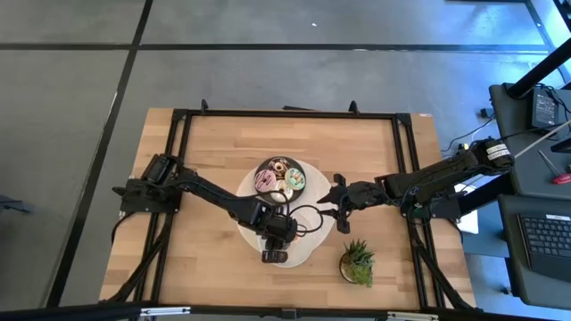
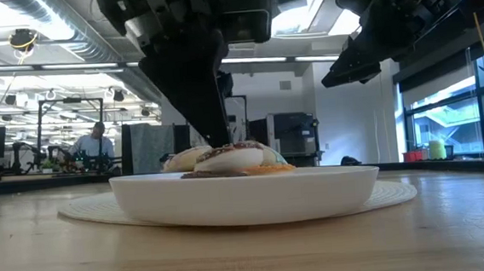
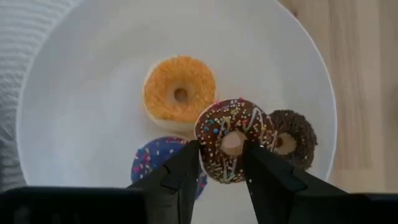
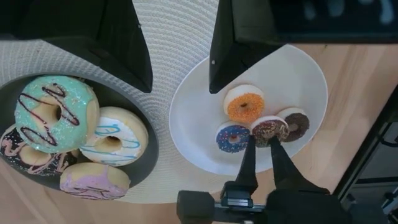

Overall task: Pick & Place donuts
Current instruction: Put the small light brown donut on the white plate, then return to Home Position

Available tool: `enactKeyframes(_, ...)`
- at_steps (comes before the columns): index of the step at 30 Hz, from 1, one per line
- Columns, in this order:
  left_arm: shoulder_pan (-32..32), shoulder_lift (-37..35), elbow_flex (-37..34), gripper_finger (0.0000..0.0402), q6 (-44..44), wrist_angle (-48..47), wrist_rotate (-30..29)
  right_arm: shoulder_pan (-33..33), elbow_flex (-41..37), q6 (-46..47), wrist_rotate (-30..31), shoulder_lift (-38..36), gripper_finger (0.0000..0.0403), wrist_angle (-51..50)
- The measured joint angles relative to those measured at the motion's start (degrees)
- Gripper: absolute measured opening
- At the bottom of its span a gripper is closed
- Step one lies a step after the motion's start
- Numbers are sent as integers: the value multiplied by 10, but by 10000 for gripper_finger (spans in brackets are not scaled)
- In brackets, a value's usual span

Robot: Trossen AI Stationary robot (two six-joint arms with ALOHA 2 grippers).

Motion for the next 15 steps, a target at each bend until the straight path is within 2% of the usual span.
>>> enactKeyframes(3, 6, 0, 0, 119, -2, -2, 18, 0, 0, 0, 0, 0, 161, 0)
enactKeyframes(15, 24, -25, 0, 118, -2, -20, 20, 0, 0, 0, 0, 0, 161, -1)
